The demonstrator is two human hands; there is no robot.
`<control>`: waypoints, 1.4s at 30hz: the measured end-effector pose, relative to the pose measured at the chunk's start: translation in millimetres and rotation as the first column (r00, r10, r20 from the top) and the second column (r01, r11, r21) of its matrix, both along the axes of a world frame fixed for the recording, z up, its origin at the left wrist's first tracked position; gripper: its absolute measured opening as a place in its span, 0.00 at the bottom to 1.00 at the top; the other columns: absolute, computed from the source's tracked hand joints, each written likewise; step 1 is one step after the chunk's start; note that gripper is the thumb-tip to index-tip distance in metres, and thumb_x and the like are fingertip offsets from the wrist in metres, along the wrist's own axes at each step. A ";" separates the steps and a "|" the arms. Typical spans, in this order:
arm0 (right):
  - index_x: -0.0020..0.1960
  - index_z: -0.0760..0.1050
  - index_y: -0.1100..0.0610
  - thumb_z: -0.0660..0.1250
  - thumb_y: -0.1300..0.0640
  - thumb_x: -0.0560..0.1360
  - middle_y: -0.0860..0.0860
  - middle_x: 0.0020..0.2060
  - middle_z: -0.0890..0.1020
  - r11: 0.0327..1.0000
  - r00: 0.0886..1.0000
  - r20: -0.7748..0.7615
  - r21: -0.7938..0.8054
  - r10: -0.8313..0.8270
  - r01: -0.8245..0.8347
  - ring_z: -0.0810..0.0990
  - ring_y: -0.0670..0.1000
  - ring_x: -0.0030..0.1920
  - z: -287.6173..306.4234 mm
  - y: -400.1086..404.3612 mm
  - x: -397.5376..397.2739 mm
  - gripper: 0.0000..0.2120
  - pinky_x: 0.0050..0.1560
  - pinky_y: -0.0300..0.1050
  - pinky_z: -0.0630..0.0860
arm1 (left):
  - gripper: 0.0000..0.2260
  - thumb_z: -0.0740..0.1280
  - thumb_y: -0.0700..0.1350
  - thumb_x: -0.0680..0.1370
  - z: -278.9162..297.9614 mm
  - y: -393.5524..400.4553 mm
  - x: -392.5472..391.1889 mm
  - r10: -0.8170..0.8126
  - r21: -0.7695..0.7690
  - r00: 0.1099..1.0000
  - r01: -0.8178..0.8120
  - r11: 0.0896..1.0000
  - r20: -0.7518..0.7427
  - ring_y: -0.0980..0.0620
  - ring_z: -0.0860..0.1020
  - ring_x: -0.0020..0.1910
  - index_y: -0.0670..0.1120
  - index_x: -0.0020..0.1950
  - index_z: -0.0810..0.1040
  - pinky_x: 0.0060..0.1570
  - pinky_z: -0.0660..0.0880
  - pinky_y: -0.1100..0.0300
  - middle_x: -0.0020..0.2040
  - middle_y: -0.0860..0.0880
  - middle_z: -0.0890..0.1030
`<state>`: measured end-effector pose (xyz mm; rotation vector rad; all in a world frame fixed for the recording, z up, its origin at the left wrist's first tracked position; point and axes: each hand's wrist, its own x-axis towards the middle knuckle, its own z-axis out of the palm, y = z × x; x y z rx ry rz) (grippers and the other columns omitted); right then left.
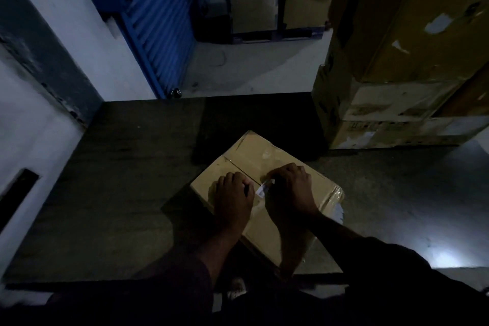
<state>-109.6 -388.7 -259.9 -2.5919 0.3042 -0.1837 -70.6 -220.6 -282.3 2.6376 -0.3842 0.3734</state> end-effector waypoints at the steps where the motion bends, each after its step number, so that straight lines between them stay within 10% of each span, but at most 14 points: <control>1: 0.60 0.76 0.42 0.71 0.47 0.69 0.47 0.53 0.77 1.000 1.000 0.007 0.022 0.000 0.000 0.73 0.54 0.55 3.0 0.1 -0.6 0.19 0.50 0.46 0.65 | 0.06 0.66 0.49 0.78 0.1 -0.1 -0.1 -0.006 -0.006 1.000 0.006 1.000 -0.002 0.50 0.73 0.41 0.50 0.43 0.74 0.44 0.71 0.52 0.40 0.52 0.75; 7: 0.48 0.82 0.47 0.66 0.44 0.67 0.51 0.49 0.77 1.000 0.999 0.047 -0.022 -0.020 0.021 0.72 0.57 0.51 -0.6 2.2 -4.2 0.13 0.48 0.49 0.67 | 0.05 0.65 0.51 0.78 -3.5 1.7 1.6 -0.003 0.009 1.000 0.003 1.000 -0.028 0.50 0.74 0.44 0.50 0.45 0.75 0.47 0.71 0.52 0.42 0.52 0.76; 22: 0.61 0.76 0.48 0.73 0.50 0.70 0.48 0.54 0.79 0.993 0.996 0.085 0.106 0.042 -0.051 0.74 0.52 0.56 -9.0 -8.4 -6.8 0.19 0.53 0.47 0.65 | 0.05 0.67 0.49 0.77 -1.6 0.7 0.4 -0.013 -0.017 1.000 0.012 1.000 -0.016 0.49 0.74 0.43 0.50 0.44 0.75 0.46 0.70 0.53 0.42 0.51 0.76; 30: 0.48 0.79 0.47 0.60 0.41 0.68 0.48 0.48 0.77 0.994 0.999 -0.021 -0.103 0.027 -0.029 0.72 0.53 0.52 -12.6 -3.7 -5.0 0.15 0.55 0.50 0.68 | 0.05 0.67 0.48 0.77 -0.1 -0.8 0.0 0.006 -0.002 1.000 -0.005 1.000 0.003 0.49 0.73 0.42 0.49 0.43 0.74 0.45 0.69 0.53 0.41 0.51 0.76; 42: 0.54 0.78 0.51 0.63 0.39 0.71 0.50 0.52 0.76 0.995 0.991 0.104 0.053 0.079 -0.084 0.71 0.54 0.54 -10.9 -7.3 -12.3 0.19 0.48 0.47 0.64 | 0.05 0.68 0.47 0.76 -0.4 -0.4 -0.7 0.001 -0.032 1.000 -0.001 0.999 0.020 0.48 0.74 0.41 0.49 0.42 0.74 0.45 0.72 0.51 0.40 0.51 0.76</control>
